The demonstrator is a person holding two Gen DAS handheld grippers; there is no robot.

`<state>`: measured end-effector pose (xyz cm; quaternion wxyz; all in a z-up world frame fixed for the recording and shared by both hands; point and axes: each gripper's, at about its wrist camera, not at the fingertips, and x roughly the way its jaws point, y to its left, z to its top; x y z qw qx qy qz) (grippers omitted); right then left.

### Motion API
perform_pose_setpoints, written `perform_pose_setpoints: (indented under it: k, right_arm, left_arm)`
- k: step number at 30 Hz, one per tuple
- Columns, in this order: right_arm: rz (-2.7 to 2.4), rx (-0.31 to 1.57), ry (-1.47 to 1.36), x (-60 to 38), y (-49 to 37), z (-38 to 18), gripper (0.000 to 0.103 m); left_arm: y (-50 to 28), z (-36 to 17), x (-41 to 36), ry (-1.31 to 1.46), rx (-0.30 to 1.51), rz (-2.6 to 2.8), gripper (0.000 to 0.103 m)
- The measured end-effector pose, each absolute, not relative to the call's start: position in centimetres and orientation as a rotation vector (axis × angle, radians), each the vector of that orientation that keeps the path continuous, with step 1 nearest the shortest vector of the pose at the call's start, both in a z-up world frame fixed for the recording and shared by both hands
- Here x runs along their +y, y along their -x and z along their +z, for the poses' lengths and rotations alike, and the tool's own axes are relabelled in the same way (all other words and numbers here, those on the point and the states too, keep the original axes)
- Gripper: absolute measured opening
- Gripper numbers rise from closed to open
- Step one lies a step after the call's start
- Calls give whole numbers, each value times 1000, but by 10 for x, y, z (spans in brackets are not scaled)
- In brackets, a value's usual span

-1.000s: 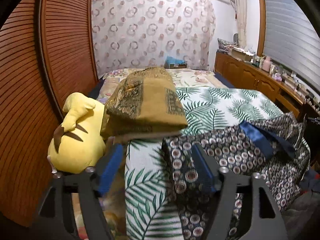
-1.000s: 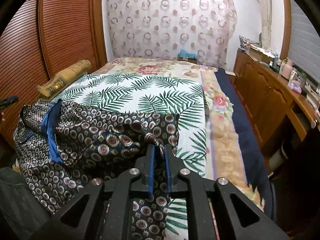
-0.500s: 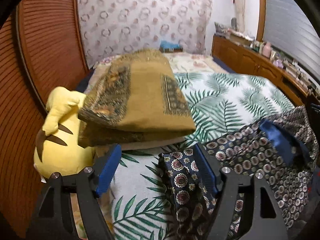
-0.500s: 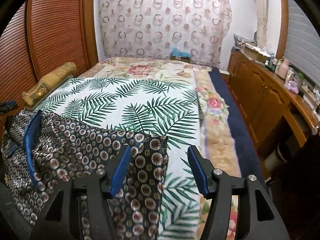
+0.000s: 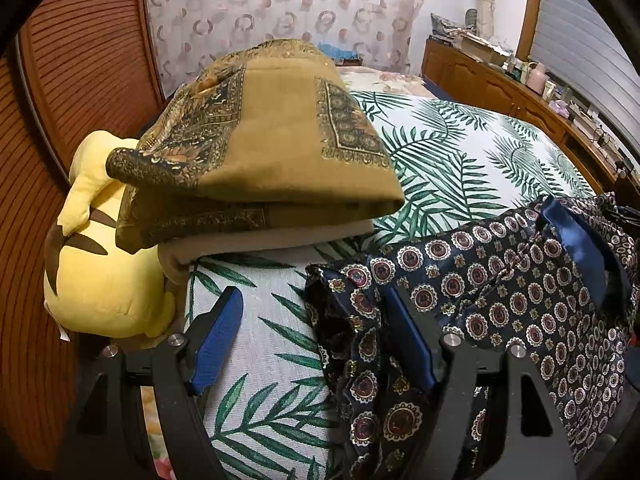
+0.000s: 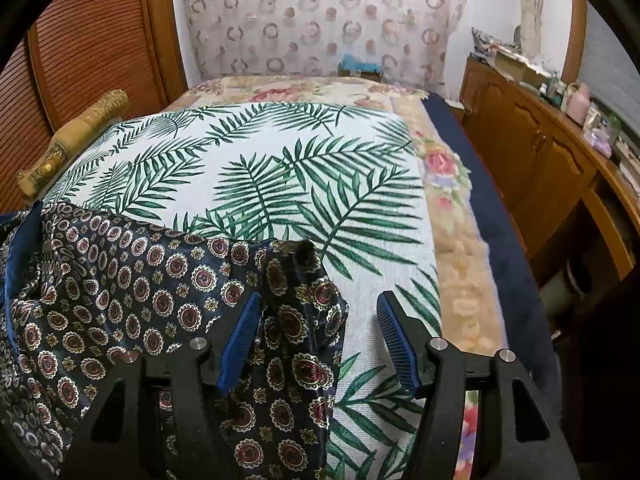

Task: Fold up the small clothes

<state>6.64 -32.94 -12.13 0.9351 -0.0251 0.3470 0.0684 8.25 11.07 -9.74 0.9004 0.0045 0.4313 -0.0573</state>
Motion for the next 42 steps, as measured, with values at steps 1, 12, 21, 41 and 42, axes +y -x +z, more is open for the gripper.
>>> perform_pose_setpoints:
  k: [1, 12, 21, 41, 42]
  right_arm:
    - [141, 714, 48, -331, -68, -122, 63]
    - [186, 713, 16, -338, -74, -130, 65]
    - [274, 678, 68, -322, -54, -128, 10]
    - [316, 258, 39, -327, 72, 38, 8]
    - [315, 238, 40, -329, 76, 47, 8]
  left_arm:
    - [-83, -98, 110, -10, 894, -119, 75]
    - [-84, -98, 107, -4, 895, -158, 63]
    - [-71, -89, 94, -3, 886, -198, 6]
    - [0, 84, 87, 43, 394, -207, 3]
    - [-2, 93, 88, 43, 373, -205, 3]
